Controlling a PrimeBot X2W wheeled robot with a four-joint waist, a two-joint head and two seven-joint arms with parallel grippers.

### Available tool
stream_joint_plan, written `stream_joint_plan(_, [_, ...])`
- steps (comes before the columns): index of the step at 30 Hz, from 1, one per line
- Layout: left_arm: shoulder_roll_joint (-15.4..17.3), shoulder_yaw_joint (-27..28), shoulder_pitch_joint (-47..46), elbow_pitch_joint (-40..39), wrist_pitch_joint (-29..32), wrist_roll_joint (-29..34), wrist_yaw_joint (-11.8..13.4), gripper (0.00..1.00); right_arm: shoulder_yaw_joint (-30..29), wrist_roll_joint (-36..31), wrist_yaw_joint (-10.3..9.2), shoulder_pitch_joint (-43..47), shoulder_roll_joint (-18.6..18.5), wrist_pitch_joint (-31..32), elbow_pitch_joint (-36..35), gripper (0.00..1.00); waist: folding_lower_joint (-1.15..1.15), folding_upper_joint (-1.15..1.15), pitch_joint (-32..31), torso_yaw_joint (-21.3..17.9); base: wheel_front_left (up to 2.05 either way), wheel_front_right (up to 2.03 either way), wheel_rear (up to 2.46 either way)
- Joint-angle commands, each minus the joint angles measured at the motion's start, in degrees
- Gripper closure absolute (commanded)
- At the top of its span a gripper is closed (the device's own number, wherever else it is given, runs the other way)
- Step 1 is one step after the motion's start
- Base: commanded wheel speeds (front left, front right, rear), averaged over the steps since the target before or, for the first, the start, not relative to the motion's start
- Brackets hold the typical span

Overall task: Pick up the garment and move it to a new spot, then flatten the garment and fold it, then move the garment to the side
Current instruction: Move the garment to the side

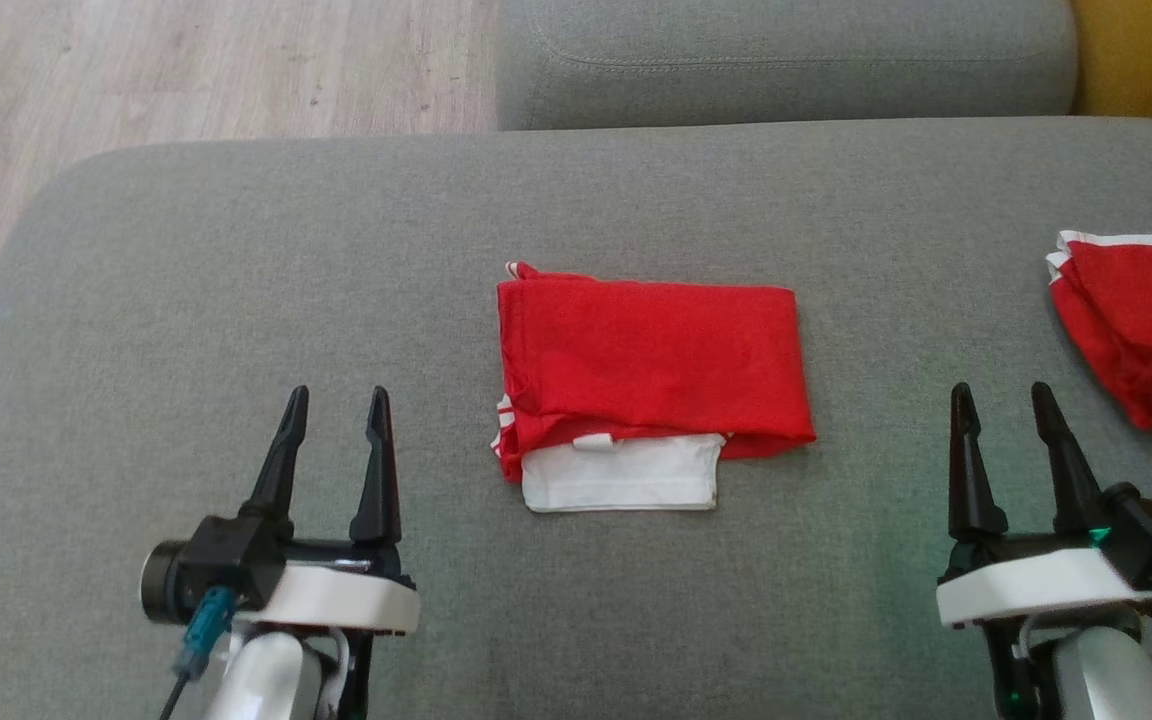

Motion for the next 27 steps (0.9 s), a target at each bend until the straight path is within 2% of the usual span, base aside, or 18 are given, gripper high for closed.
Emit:
stream_joint_plan(1, [0.23, 2.06, -1.11, -1.68, -0.37, -0.25, -0.08, 0.0, 1.53, 0.21, -0.04, -1.23, -0.23, -0.61, -2.22, 0.0, 0.0, 0.0, 0.04, 0.09, 0.0, 0.0, 0.0])
stream_joint_plan(16, [0.23, 1.09, -2.39, -1.88, -0.37, -0.1, -0.25, 0.0, 2.48, -0.39, -0.04, -3.61, -0.22, -0.44, -1.15, 0.0, 0.0, 0.0, 2.59, 1.72, 0.0, 0.0, 0.0])
stream_joint_plan(27, [0.23, -0.8, -5.61, -1.92, -0.37, -0.61, -0.21, 0.0, 6.44, 2.89, -0.04, -12.64, -0.22, 5.48, 8.95, 0.0, 0.0, 0.0, 8.03, 4.62, 0.0, 0.0, 0.0])
